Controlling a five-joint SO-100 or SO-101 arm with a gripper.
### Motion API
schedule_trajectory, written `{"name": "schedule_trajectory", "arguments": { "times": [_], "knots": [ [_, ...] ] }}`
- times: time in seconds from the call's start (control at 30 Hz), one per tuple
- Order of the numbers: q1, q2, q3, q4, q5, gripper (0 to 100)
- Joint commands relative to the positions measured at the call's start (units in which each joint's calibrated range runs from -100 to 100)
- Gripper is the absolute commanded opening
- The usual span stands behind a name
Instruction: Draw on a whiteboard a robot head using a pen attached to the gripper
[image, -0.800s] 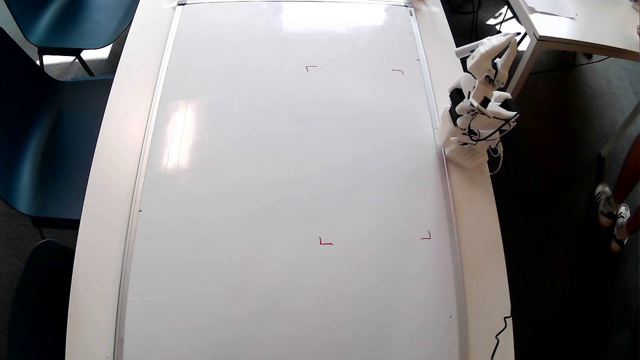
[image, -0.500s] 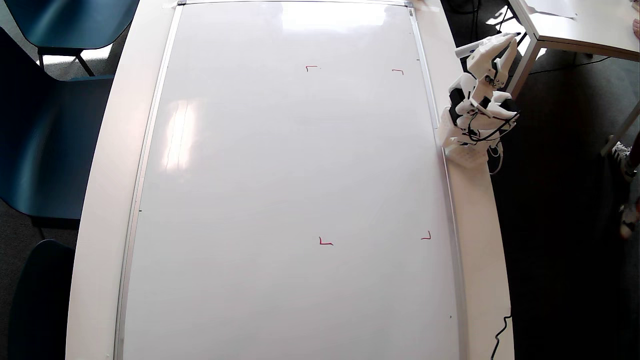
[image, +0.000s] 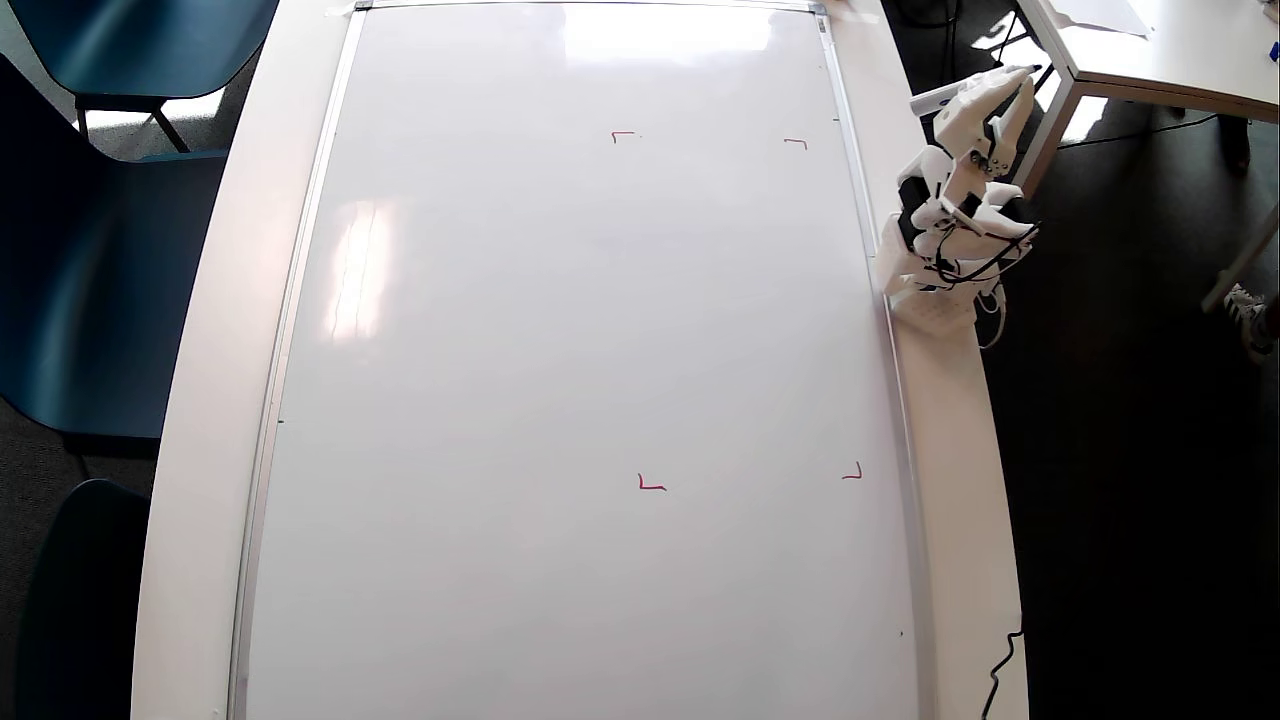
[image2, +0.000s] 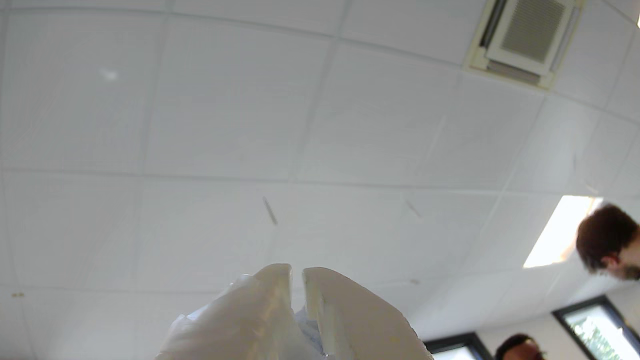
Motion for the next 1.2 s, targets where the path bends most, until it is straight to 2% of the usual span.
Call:
{"name": "schedule_trajectory", "arguments": {
  "times": [0.0,1.17],
  "knots": [
    [0.5,0.5,0.4,-0.1,0.0,1],
    [0.5,0.5,0.4,-0.1,0.0,1]
  ]
}}
